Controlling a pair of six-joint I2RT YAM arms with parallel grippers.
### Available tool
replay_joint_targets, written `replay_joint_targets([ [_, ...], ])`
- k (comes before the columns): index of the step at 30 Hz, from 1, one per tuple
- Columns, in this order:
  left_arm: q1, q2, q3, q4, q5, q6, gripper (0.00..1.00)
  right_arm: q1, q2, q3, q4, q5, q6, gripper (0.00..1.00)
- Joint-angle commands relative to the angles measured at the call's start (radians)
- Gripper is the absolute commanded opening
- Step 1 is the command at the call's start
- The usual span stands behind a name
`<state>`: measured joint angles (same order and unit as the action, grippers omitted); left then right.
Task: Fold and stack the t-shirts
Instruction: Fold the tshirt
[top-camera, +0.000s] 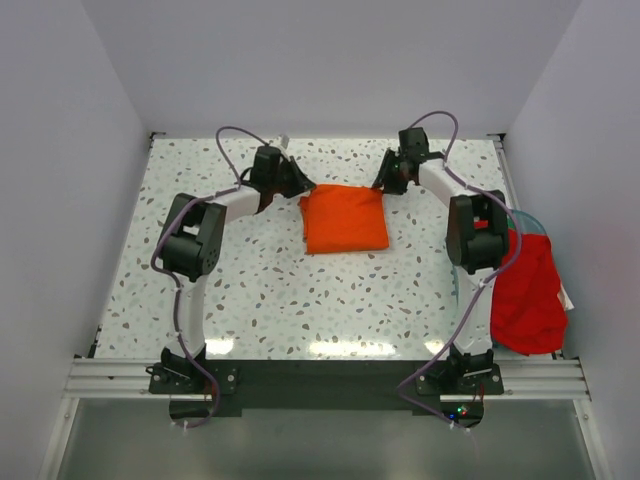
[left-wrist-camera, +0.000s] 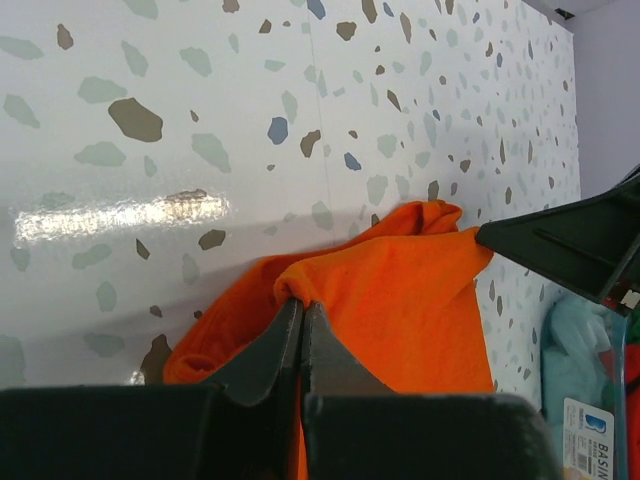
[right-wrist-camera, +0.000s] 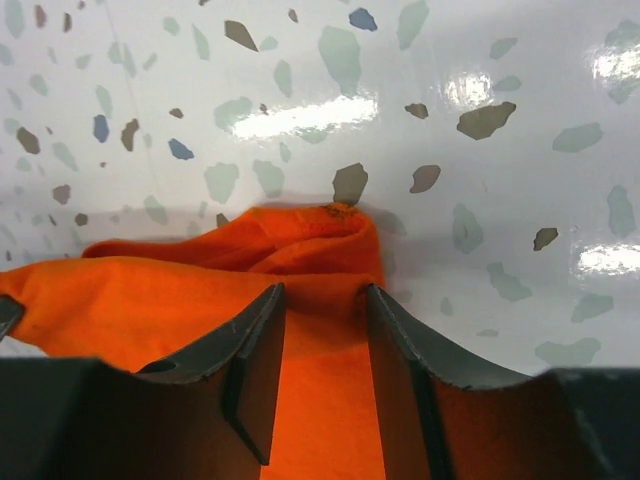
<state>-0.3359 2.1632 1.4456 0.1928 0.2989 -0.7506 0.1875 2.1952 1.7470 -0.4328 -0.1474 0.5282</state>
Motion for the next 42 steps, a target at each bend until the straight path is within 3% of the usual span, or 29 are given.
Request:
replay_joint_targets([
  [1, 0.014, -0.039, -0.008, 0.053, -0.029, -0.013, 0.0, -0.005, 0.018, 0.002, 0.011, 0.012, -0.017, 0.43],
  [5, 0.024, -0.037, -0.011, 0.048, -0.037, -0.013, 0.0, -0.003, 0.043, 0.016, 0.008, 0.005, -0.016, 0.43],
  [11, 0.038, -0.019, -0.013, 0.028, -0.044, 0.0, 0.0, -0.005, 0.055, 0.023, 0.019, 0.003, 0.004, 0.3],
  [13, 0.043, -0.009, -0.014, 0.016, -0.049, 0.007, 0.0, -0.005, 0.055, 0.019, 0.028, 0.003, 0.015, 0.3],
  [22, 0.066, 0.018, -0.011, -0.006, -0.057, 0.026, 0.0, -0.011, 0.006, -0.01, 0.037, 0.009, 0.018, 0.65],
  [33, 0.092, 0.04, 0.024, -0.032, -0.061, 0.027, 0.0, 0.049, -0.291, -0.272, 0.075, 0.097, -0.008, 0.59],
  [42, 0.092, 0.053, 0.045, -0.047, -0.06, 0.031, 0.0, 0.168, -0.319, -0.48, 0.154, 0.112, -0.005, 0.54],
])
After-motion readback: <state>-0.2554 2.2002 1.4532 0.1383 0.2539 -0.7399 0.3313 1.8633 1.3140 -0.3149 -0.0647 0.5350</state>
